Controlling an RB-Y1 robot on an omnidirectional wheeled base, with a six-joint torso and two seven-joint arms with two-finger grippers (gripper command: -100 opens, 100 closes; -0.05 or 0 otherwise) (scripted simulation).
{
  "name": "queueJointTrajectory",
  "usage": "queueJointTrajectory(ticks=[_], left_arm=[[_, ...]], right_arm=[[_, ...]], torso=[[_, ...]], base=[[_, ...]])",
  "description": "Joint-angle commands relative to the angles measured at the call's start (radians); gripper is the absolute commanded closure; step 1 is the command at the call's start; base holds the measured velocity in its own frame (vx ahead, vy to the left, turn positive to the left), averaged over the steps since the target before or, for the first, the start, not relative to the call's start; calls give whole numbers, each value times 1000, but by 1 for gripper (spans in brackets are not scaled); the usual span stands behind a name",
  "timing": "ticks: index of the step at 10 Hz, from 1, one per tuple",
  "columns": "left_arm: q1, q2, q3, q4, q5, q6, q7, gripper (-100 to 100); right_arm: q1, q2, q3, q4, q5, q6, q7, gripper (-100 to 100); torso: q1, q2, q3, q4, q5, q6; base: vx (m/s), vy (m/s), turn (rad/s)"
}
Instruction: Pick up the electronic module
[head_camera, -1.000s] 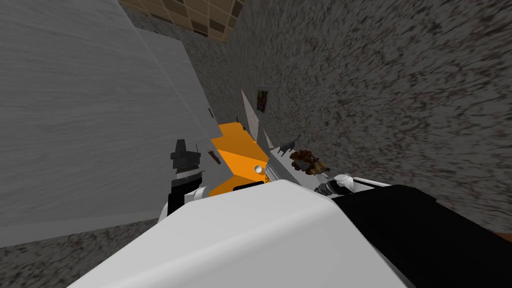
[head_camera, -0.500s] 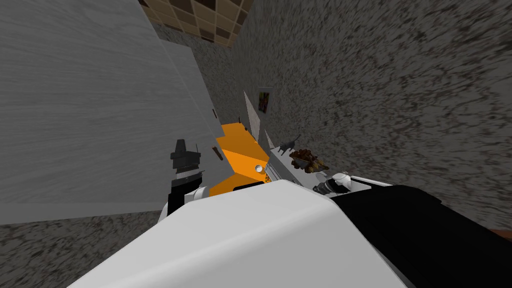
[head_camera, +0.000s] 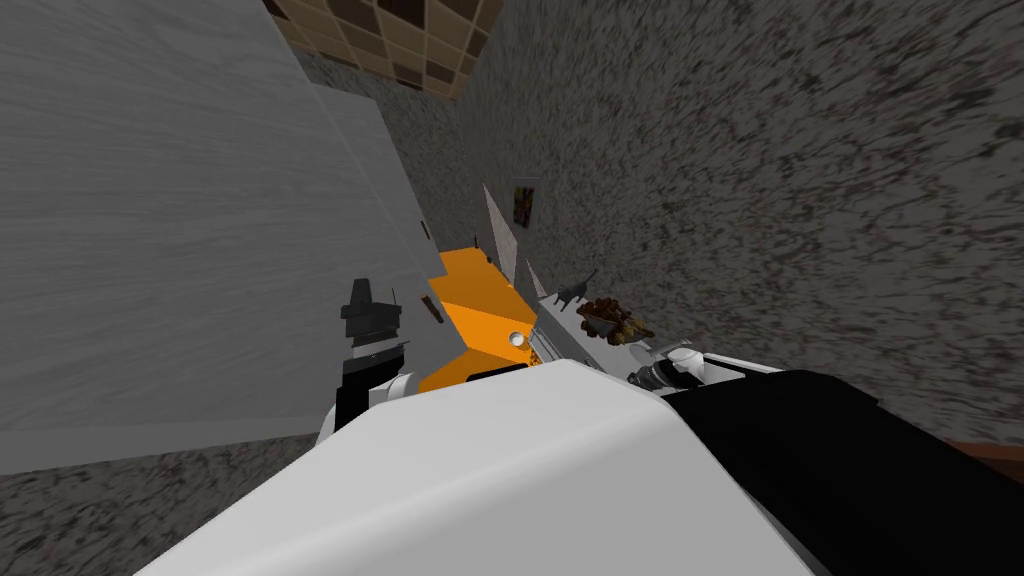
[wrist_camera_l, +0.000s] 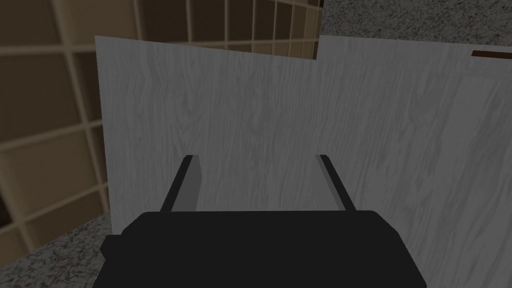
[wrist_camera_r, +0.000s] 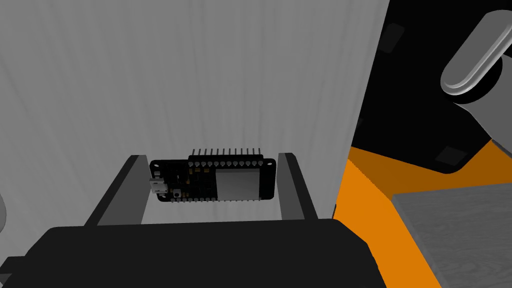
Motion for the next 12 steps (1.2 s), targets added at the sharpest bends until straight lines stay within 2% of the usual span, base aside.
queueJointTrajectory(ticks=[1,2,4,5,6,7,8,9,11,12], left_arm=[[0,0,0,0,0,0,0,0],[0,0,0,0,0,0,0,0],[0,0,0,0,0,0,0,0],[0,0,0,0,0,0,0,0],[0,0,0,0,0,0,0,0],[0,0,0,0,0,0,0,0],[0,0,0,0,0,0,0,0],[0,0,0,0,0,0,0,0],[0,0,0,0,0,0,0,0],[0,0,0,0,0,0,0,0]], right_arm=[[37,-23,6,-50,-27,22,27,100],[37,-23,6,-50,-27,22,27,100],[106,-60,16,-117,-95,55,94,100],[107,-60,16,-119,-97,55,106,100],[141,-79,20,-154,-133,71,142,100],[141,-79,20,-154,-133,71,145,100],[176,-98,25,-188,-168,88,178,100],[176,-98,25,-188,-168,88,185,100],[246,-135,35,-257,-237,120,249,100],[246,-135,35,-257,-238,120,263,100]], torso=[[0,0,0,0,0,0],[-1,-3,-2,0,0,-3],[-1,-1,-1,0,0,-3],[-2,-3,-2,0,0,-1],[-2,-2,-1,0,0,-4],[-1,-3,-2,0,0,-3],[-1,-1,-1,0,-1,-5],[-1,-2,-1,0,0,-4],[0,1,0,0,-1,-3],[3,0,0,0,-1,-2]], base=[[197,-10,-225],[94,-24,11],[157,-11,-209],[150,-10,-103],[166,-2,-145],[117,3,-83],[138,1,-130],[111,0,-97],[116,49,-223],[157,30,-115]])
